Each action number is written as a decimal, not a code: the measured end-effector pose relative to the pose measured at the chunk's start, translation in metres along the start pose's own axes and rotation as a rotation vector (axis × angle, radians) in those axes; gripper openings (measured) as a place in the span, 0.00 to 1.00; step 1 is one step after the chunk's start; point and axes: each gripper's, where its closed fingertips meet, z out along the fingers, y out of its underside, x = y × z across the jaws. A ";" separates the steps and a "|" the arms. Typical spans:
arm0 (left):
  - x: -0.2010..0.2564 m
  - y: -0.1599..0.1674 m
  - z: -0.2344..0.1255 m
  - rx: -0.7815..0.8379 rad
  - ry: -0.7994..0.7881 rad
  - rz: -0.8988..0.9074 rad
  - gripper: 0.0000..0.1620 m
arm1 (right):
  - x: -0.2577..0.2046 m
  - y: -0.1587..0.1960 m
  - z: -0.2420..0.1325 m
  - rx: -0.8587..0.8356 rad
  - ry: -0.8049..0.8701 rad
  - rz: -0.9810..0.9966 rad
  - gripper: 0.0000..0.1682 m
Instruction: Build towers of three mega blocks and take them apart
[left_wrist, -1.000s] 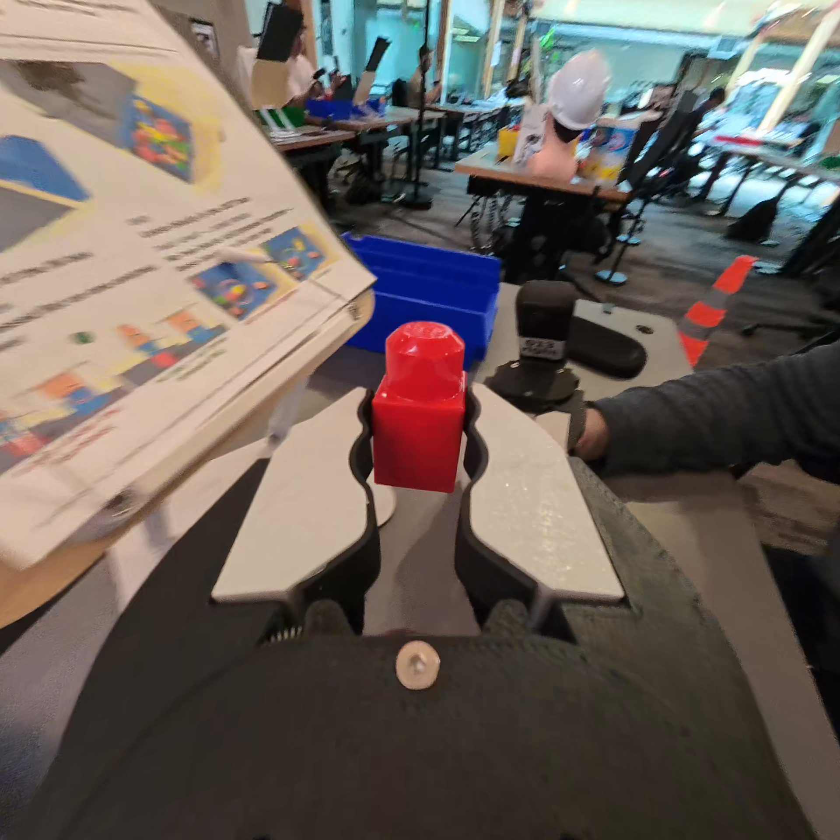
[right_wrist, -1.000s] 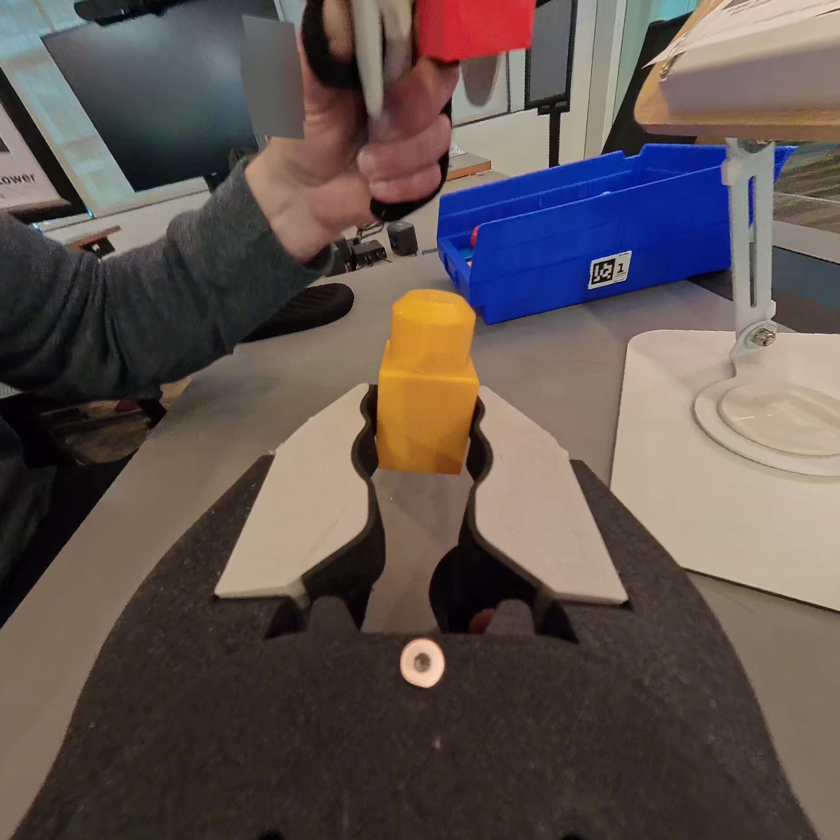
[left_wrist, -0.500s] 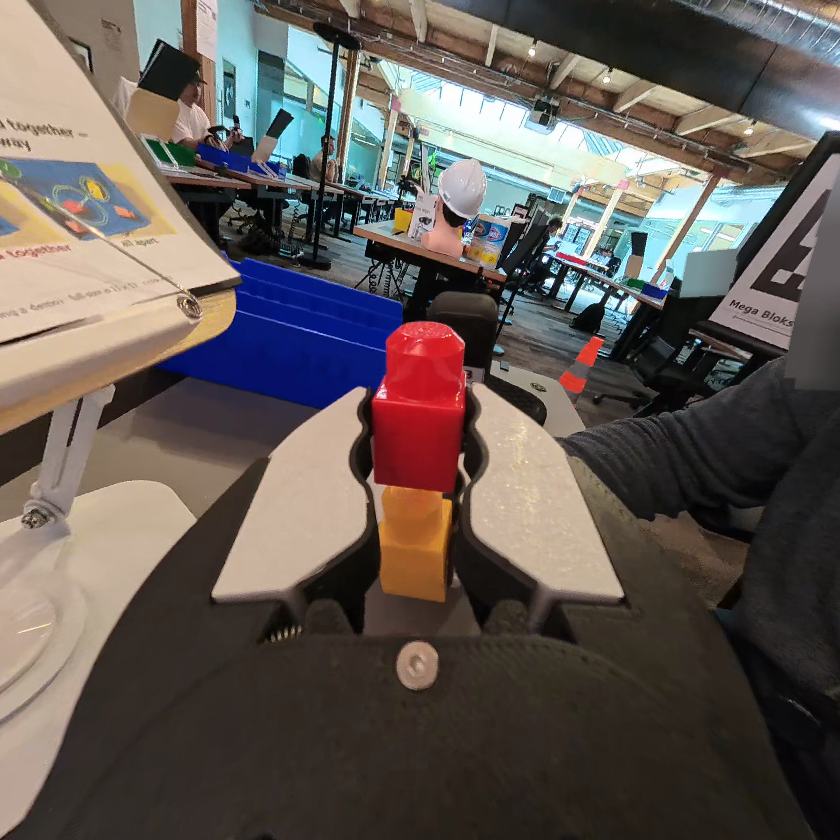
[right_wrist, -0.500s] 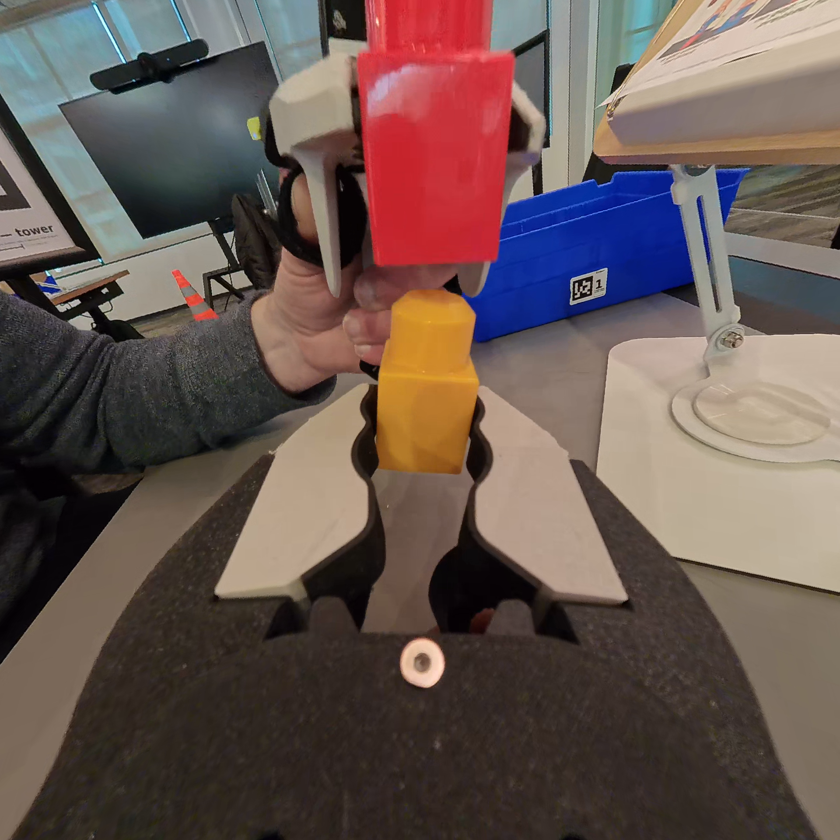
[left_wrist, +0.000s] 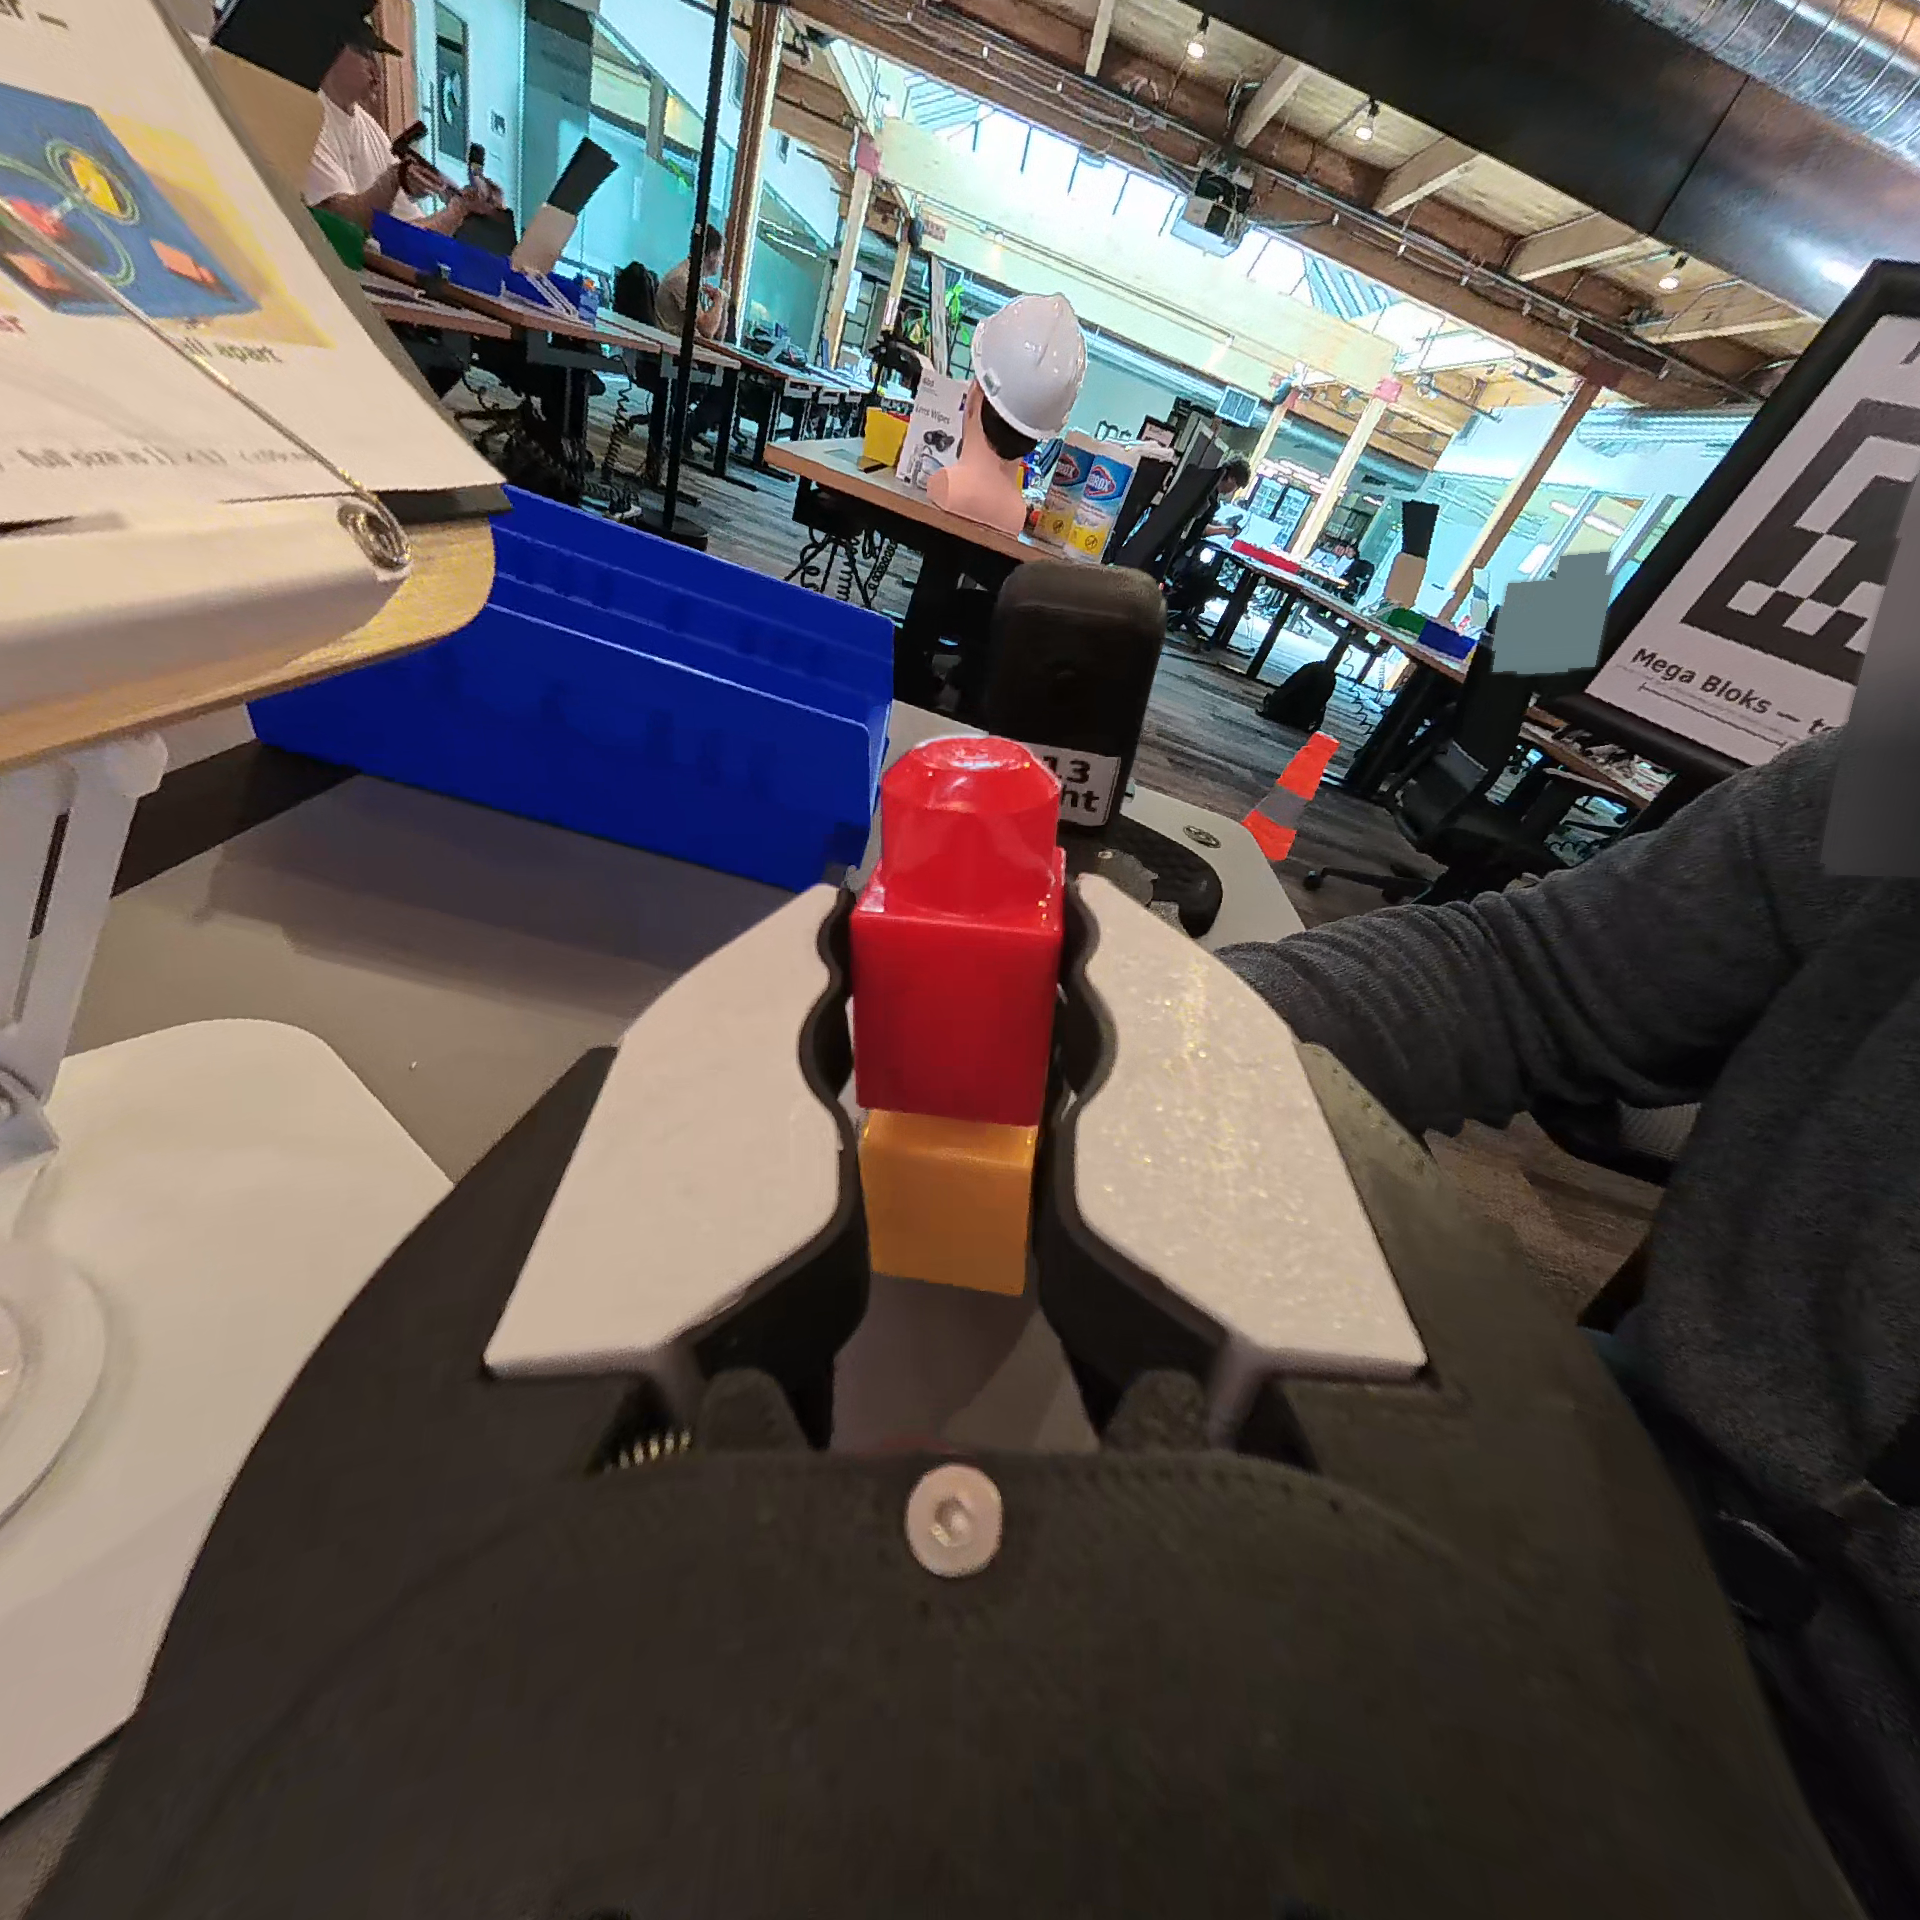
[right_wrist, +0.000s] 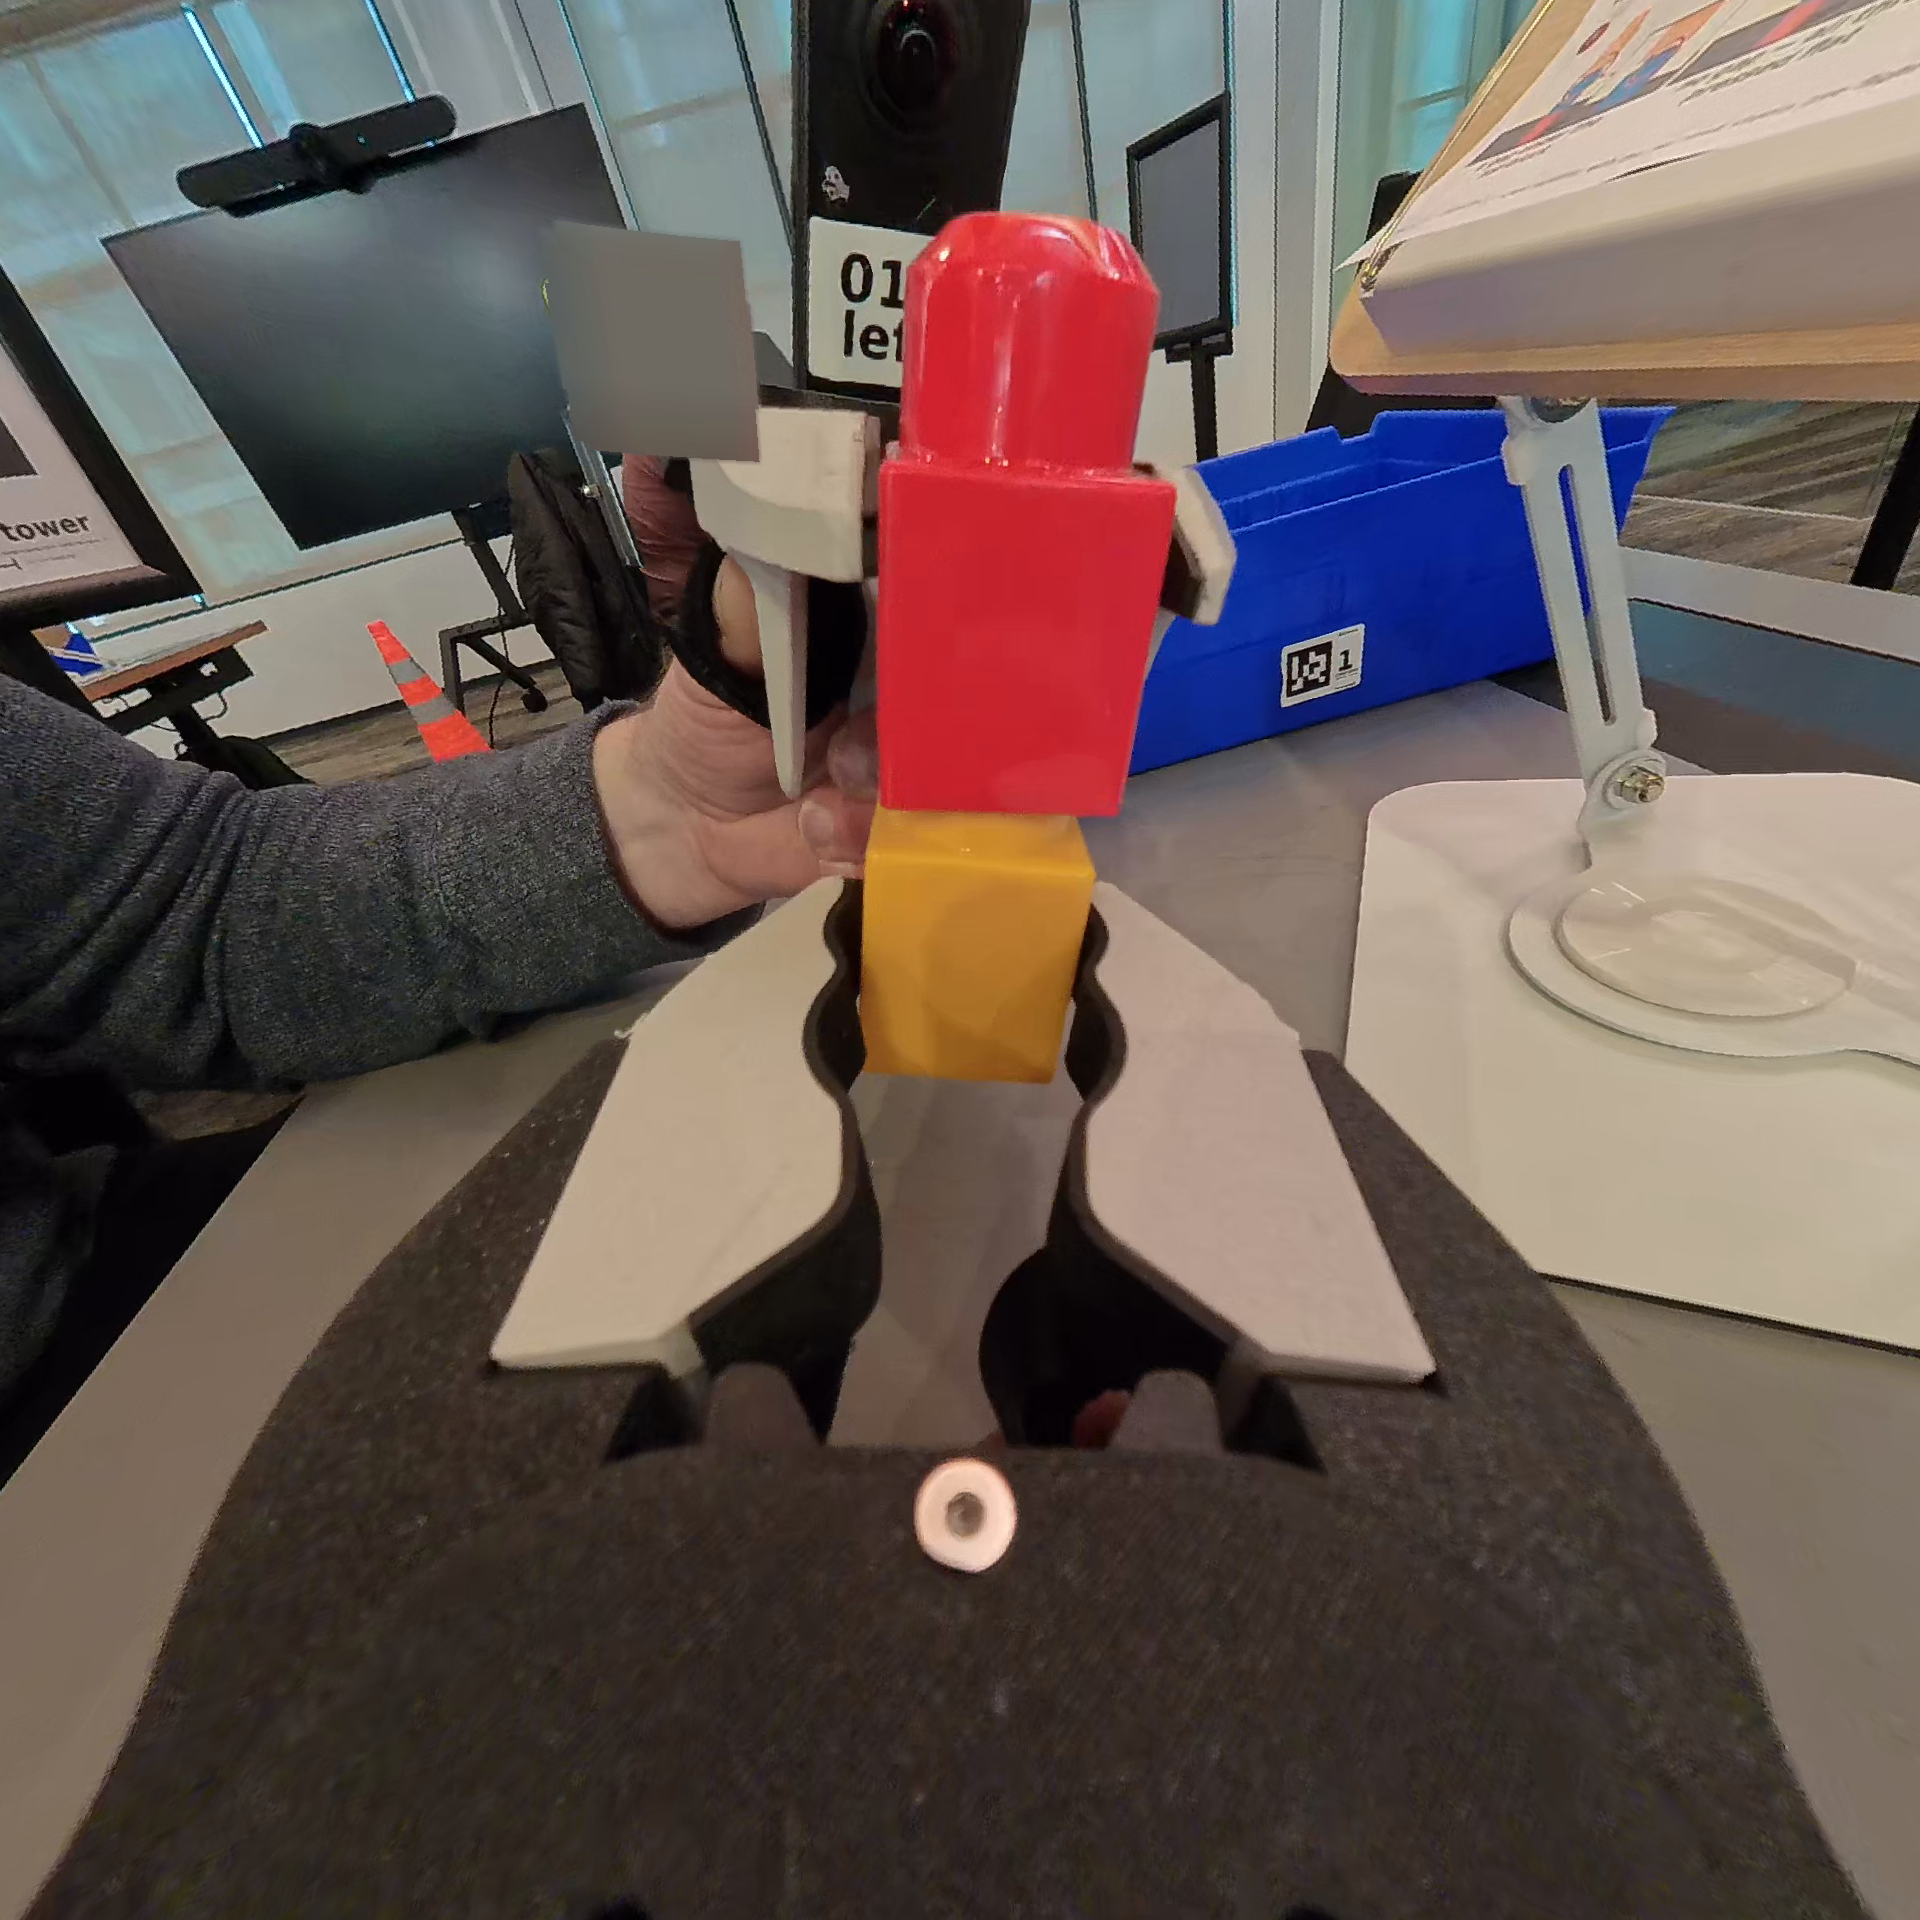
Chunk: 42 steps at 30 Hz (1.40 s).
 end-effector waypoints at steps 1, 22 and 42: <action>0.000 0.001 0.000 -0.002 0.003 -0.008 0.22 | 0.000 0.000 0.000 -0.001 0.002 0.000 0.22; -0.002 0.005 0.002 0.070 0.055 -0.053 0.23 | 0.003 0.000 -0.003 0.006 0.021 0.004 0.21; -0.001 0.013 0.001 0.009 0.066 -0.021 0.23 | 0.002 0.003 -0.001 -0.022 0.020 -0.003 0.21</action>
